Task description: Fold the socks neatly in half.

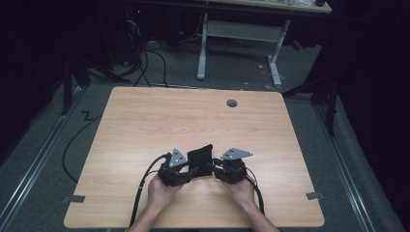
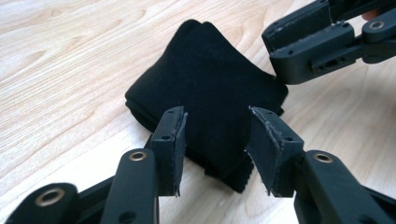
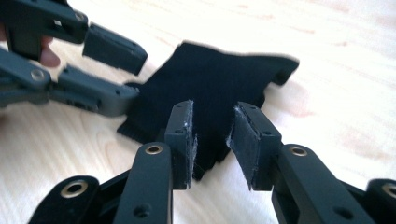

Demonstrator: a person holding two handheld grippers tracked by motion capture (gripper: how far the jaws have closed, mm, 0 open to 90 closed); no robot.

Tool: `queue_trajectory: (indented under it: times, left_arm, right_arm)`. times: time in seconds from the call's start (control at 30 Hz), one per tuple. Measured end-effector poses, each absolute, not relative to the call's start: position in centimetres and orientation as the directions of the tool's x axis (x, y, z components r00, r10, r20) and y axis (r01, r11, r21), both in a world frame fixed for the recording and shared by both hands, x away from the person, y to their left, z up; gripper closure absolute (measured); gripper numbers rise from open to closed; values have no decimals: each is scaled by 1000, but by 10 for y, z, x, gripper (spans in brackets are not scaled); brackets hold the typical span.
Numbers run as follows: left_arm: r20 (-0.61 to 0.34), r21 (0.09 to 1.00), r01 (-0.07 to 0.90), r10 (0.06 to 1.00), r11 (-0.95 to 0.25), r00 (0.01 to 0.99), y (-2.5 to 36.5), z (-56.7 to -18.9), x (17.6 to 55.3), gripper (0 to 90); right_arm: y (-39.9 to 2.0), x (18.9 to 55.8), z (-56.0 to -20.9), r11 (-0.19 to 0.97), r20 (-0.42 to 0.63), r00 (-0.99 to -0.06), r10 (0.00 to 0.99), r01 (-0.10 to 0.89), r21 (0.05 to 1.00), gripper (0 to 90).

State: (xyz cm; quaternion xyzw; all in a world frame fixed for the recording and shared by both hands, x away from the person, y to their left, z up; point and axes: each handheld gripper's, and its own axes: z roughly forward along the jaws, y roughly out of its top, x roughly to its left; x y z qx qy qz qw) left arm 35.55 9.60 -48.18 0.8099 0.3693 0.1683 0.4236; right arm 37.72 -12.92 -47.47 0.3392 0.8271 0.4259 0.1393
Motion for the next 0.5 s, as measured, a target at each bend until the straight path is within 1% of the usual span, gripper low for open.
queue_trajectory:
  times: [0.13, 0.2, 0.3, 0.4, 0.5]
  left_arm:
    - [-38, 789, 476, 744, -388, 668, 90, -489, 359, 540]
    - [-20, 780, 474, 740, -409, 672, 88, -492, 357, 536]
    - [-21, 774, 479, 738, -415, 675, 89, -495, 354, 536]
    - [-20, 764, 486, 736, -425, 676, 89, -498, 352, 539]
    - [-27, 761, 492, 737, -422, 675, 89, -497, 352, 562]
  right_arm:
    - [-122, 384, -475, 421, 44, -728, 684, 443, 792, 681]
    - [-120, 387, -480, 437, 44, -730, 682, 455, 776, 676]
    - [-121, 385, -489, 449, 48, -732, 680, 467, 762, 664]
    - [-125, 382, -493, 437, 65, -730, 680, 475, 764, 642]
    - [-127, 379, -493, 437, 65, -730, 680, 475, 764, 619]
